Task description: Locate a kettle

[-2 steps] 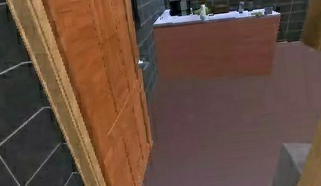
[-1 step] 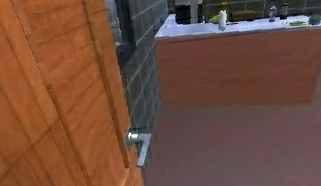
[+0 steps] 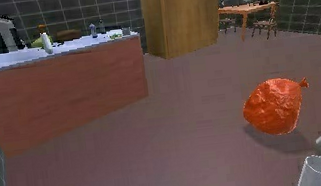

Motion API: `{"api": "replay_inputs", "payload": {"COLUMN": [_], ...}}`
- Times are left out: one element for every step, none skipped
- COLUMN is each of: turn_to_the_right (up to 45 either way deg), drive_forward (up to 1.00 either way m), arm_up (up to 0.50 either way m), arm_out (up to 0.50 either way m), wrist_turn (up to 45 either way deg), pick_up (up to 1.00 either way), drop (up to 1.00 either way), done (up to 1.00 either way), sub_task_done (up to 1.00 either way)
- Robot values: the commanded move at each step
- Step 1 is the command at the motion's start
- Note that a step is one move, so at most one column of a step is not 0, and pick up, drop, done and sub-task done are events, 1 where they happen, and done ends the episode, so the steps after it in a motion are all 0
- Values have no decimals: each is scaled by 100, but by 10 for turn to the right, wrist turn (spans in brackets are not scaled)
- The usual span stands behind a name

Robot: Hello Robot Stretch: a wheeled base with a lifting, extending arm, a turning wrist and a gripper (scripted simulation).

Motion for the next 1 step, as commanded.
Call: {"api": "replay_inputs", "payload": {"turn_to_the_right": [90], "drive_forward": [0], "arm_up": [0], "arm_out": [0], "wrist_turn": [0], "pick_up": [0], "drop": [0], "done": [0], "sub_task_done": [0]}}
